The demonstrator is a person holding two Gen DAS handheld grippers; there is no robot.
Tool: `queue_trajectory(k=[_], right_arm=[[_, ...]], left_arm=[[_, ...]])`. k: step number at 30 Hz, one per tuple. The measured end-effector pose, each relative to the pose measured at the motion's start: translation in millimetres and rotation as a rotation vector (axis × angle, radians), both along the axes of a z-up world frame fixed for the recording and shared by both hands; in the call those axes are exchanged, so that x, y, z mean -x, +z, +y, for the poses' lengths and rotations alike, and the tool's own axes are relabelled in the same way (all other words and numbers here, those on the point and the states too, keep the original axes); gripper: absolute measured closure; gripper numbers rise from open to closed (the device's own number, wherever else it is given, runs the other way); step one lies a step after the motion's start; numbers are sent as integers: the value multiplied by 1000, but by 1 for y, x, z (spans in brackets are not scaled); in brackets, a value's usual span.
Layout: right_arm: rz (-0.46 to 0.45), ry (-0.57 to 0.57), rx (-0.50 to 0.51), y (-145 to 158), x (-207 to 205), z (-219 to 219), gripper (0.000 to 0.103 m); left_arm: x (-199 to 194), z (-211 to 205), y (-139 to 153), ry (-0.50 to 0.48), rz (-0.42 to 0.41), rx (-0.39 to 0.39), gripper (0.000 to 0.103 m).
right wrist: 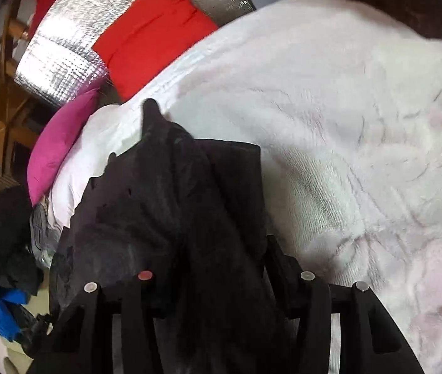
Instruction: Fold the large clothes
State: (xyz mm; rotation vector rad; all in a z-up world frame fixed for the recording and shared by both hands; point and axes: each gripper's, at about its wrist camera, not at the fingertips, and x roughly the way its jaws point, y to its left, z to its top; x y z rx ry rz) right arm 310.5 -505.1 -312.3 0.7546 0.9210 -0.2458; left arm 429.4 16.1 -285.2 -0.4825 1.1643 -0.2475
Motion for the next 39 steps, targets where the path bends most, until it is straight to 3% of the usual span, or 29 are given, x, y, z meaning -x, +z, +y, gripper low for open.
queue_trajectory(k=[2, 6, 9, 12, 14, 16, 19, 21, 23, 25, 27, 29, 33, 39], right_arm=[[-40, -18, 68, 23, 15, 7, 50], [-255, 6, 262, 81, 57, 38, 50], [-290, 123, 278, 92, 70, 70, 53], [-220, 227, 275, 74, 68, 105, 54], [-128, 253, 265, 51, 63, 117, 54], [-14, 263, 251, 22, 58, 123, 53], [-34, 293, 294, 35, 62, 128, 54], [-119, 275, 232, 51, 72, 120, 54], [-150, 236, 237, 60, 76, 111, 54], [-115, 229, 230, 51, 74, 103, 54], [-10, 248, 190, 27, 61, 99, 53], [-8, 253, 194, 21, 57, 98, 53], [-77, 262, 195, 44, 77, 102, 52], [-155, 263, 233, 66, 121, 121, 46]], left_arm=[[11, -2, 18, 11, -62, -54, 26], [46, -8, 66, -3, -299, -102, 25], [68, -29, 77, -57, -388, -118, 24], [83, -51, 57, -148, -322, -162, 23], [77, -65, 29, -165, -222, -262, 23], [73, -75, 22, -180, -241, -361, 21], [81, -80, 34, -181, -267, -393, 21], [88, -75, 45, -176, -289, -327, 21], [97, -73, 52, -171, -322, -287, 21], [100, -79, 39, -181, -321, -354, 20], [92, -92, 16, -205, -267, -457, 16], [96, -96, 16, -191, -292, -494, 14], [125, -91, 37, -149, -341, -458, 14], [191, -92, 76, -119, -465, -474, 14]])
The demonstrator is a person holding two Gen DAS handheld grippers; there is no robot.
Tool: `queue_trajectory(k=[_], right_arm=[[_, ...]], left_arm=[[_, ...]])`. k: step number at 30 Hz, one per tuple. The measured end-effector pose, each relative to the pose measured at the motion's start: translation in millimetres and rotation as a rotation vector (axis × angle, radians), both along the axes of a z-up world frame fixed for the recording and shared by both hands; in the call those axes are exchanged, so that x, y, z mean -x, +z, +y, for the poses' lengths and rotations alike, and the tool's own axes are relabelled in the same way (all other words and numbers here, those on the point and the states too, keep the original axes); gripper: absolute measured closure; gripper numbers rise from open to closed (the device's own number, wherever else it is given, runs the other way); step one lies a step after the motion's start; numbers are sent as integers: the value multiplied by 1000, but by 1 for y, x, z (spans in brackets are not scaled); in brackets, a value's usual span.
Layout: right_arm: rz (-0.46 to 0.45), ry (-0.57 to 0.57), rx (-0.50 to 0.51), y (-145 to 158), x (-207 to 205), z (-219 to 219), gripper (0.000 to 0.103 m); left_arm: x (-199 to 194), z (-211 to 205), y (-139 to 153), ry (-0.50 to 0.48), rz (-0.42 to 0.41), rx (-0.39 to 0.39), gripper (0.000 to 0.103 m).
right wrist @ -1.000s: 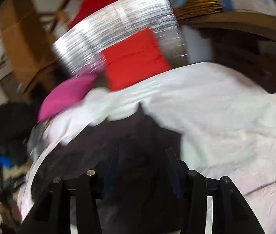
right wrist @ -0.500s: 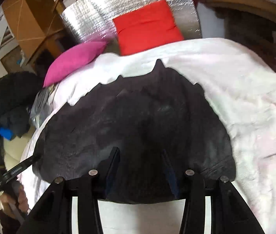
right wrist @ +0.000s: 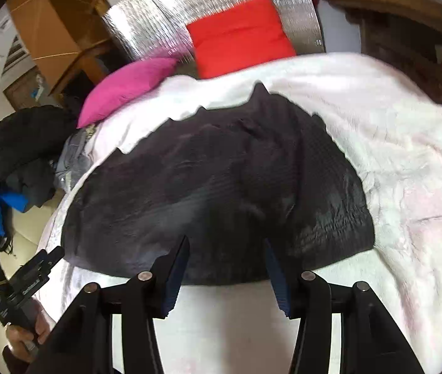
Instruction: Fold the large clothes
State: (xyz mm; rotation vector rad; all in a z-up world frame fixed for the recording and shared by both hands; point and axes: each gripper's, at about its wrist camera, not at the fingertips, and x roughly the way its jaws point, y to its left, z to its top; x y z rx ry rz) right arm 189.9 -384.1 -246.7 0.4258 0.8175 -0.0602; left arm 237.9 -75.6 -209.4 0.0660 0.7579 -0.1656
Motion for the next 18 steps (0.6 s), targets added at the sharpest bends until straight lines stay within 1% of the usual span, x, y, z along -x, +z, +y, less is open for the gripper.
queue_trajectory(k=[2, 4, 6, 8, 10, 11, 14, 16, 18], right_arm=[[-34, -4, 9, 12, 12, 7, 43], [-82, -10, 28, 28, 30, 20, 41], [-115, -19, 59, 45, 46, 31, 29], [-162, -28, 103, 64, 69, 44, 28], [-201, -19, 148, 86, 91, 56, 28], [-218, -12, 172, 98, 102, 65, 28], [-255, -22, 200, 128, 128, 81, 28], [-259, -31, 217, 142, 141, 89, 28], [-278, -34, 253, 160, 159, 101, 28]], left_arm=[[13, 3, 9, 4, -26, -16, 14], [33, 5, 29, 1, -70, -34, 14], [47, 8, 50, 2, -108, -38, 14], [66, 13, 75, 4, -157, -26, 13], [84, 17, 97, 7, -205, -10, 6], [94, 19, 108, 7, -229, -6, 5], [123, 25, 145, 16, -313, -4, 4], [140, 29, 166, 27, -359, -8, 2], [155, 35, 182, 37, -396, -4, 1]])
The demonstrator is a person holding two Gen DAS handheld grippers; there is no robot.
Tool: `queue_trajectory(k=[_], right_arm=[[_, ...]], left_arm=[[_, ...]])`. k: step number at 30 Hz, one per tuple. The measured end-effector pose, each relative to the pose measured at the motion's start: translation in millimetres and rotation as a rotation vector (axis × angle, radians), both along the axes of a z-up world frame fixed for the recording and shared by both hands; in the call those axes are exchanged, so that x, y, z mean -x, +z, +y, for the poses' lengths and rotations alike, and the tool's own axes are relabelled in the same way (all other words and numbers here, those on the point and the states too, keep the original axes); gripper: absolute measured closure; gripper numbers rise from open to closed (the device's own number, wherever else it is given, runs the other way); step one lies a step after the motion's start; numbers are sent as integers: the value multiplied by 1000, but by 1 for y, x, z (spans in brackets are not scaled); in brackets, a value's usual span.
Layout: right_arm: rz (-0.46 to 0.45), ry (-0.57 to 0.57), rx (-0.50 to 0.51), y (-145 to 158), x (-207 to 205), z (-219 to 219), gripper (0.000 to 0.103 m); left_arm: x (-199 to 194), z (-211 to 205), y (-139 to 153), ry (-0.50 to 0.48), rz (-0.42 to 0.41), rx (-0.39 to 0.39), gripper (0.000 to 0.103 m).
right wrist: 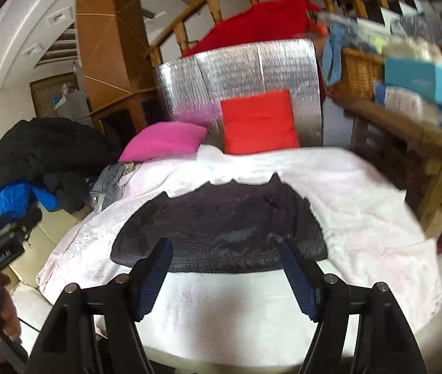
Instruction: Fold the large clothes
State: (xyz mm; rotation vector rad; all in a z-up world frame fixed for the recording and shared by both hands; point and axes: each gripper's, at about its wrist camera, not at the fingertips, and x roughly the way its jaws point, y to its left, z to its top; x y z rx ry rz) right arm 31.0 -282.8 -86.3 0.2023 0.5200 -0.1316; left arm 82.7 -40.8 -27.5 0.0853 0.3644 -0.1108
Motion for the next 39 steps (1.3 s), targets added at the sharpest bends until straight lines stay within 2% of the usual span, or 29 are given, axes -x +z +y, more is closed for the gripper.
queue_trajectory(k=[4, 8, 16, 39], right_arm=[[-34, -7, 59, 26, 27, 20, 28], [-52, -6, 63, 42, 46, 32, 28], [-35, -2, 88, 42, 57, 57, 28], [-59, -40, 128, 54, 65, 62, 28]], left_arm=[[29, 12, 25, 32, -60, 19, 0], [48, 19, 39, 67, -108, 2, 0], [76, 24, 54, 63, -137, 13, 0], [80, 34, 55, 96, -135, 7, 0]])
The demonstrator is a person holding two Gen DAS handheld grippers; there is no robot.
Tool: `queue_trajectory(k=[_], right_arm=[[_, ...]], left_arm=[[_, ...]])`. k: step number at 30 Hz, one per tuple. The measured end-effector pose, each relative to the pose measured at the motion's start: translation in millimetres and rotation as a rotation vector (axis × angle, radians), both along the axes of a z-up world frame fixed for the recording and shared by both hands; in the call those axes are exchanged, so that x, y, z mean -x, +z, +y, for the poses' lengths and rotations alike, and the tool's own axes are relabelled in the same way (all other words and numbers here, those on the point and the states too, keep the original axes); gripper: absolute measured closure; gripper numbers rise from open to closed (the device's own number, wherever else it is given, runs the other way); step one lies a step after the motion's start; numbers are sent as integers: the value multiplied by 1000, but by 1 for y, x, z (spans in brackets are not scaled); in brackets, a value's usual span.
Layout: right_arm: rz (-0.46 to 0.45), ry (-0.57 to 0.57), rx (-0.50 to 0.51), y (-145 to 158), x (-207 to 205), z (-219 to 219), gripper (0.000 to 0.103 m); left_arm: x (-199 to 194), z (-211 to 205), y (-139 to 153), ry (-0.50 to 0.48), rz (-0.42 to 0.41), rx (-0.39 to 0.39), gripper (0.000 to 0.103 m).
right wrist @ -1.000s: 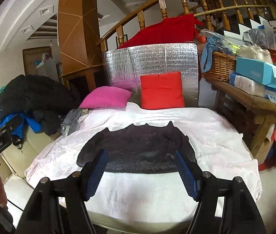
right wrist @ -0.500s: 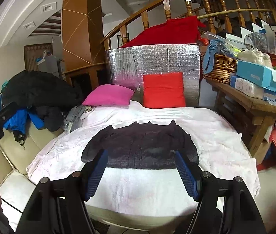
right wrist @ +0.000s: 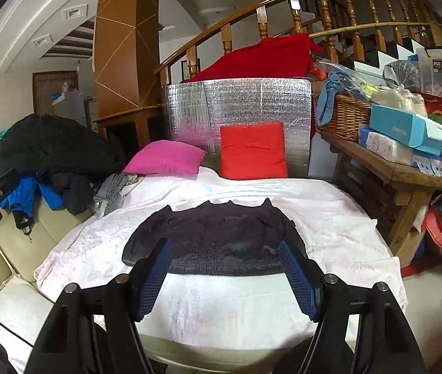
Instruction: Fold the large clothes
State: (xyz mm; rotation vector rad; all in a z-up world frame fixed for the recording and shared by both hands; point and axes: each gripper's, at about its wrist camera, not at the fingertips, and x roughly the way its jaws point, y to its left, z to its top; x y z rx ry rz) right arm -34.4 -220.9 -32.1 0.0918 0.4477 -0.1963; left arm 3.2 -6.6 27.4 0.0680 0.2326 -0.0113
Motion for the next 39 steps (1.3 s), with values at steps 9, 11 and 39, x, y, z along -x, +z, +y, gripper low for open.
queue_trajectory(k=[9, 11, 39], right_arm=[[-8, 2, 11, 4, 4, 0, 28], [-10, 5, 10, 4, 4, -1, 28], [-27, -3, 14, 8, 9, 1, 28]], left_arm=[[4, 6, 4, 9, -13, 10, 0], [5, 6, 4, 10, -15, 9, 0], [12, 9, 7, 9, -36, 5, 0]])
